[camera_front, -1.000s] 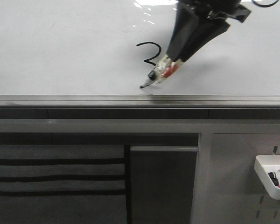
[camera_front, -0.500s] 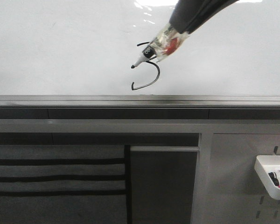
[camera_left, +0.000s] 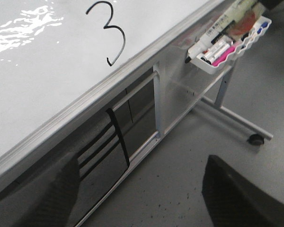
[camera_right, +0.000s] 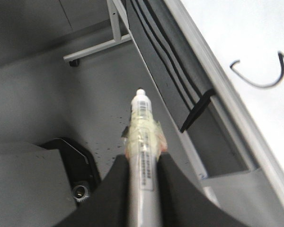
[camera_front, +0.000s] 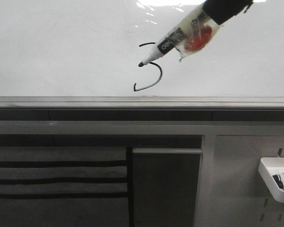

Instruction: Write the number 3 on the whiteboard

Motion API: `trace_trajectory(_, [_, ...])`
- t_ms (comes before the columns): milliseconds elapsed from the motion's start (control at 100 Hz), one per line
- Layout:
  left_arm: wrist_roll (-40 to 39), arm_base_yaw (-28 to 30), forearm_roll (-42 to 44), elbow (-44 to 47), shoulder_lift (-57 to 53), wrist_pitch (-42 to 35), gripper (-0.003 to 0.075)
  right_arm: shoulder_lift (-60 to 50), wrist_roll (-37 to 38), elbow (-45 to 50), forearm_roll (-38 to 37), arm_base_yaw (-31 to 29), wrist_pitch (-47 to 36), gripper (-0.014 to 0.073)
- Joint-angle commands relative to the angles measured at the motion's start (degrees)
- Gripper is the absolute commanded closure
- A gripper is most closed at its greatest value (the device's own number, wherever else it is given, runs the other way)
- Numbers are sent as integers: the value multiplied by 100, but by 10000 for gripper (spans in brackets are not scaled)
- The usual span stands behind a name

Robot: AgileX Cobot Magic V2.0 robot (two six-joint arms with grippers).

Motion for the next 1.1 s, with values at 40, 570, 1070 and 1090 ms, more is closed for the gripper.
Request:
trace_trajectory(40, [1072,-189,-423,-509,631,-54,218,-127,-1121,-121,268,192,-201,599])
trace_trajectory(570, [2340,-1314,-628,-2122,2911,7,225,-127,-1962,-121,268,685,-625,599])
trace_trajectory(1070, [2498,-1314,-675,-2133,2987,-314,594,-127,-1962,-121,268,685,-634,599])
trace_trajectory(1090, [2498,-1314,-675,-2133,2987,-314,606,-127,-1962,-121,268,685,-634,599])
